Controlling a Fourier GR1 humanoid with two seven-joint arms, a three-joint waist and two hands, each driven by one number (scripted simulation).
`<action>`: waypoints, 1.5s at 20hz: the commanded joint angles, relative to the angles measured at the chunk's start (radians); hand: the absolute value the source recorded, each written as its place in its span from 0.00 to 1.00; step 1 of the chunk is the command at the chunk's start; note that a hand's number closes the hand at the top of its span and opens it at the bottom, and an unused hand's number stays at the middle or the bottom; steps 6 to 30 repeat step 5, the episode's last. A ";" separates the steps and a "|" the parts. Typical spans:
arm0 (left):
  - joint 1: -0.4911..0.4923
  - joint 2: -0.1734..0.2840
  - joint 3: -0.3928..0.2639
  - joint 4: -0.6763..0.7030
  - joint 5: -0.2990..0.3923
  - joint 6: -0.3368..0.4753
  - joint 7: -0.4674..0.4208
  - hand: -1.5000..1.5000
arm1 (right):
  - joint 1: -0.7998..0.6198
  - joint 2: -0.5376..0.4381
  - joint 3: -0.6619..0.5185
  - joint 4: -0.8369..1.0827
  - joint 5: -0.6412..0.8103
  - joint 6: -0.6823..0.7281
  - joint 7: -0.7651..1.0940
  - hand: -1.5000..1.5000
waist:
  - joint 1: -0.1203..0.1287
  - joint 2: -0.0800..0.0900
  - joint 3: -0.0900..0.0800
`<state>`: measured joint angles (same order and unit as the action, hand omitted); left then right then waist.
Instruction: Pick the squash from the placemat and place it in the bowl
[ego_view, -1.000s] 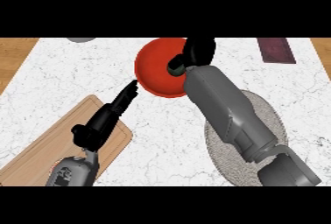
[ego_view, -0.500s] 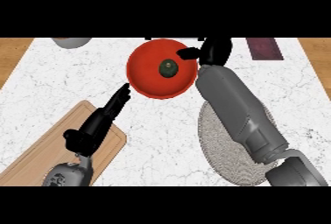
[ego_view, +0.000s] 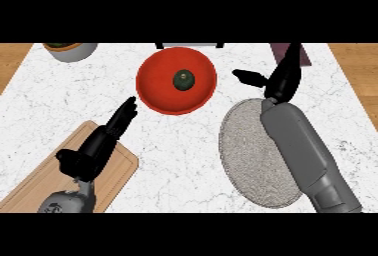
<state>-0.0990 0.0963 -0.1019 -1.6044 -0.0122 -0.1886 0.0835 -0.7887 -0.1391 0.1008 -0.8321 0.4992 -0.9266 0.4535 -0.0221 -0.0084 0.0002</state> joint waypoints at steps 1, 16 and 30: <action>0.028 0.011 0.009 -0.036 0.001 -0.004 -0.006 0.50 | 0.219 -0.071 -0.001 -0.252 -0.072 0.077 -0.049 0.00 | -0.004 -0.001 0.000; -0.027 -0.002 0.009 0.018 -0.005 -0.008 -0.010 0.50 | 0.401 -0.131 -0.022 -0.439 -0.170 0.161 -0.144 0.00 | 0.002 0.004 0.000; -0.027 -0.002 0.009 0.018 -0.005 -0.008 -0.010 0.50 | 0.401 -0.131 -0.022 -0.439 -0.170 0.161 -0.144 0.00 | 0.002 0.004 0.000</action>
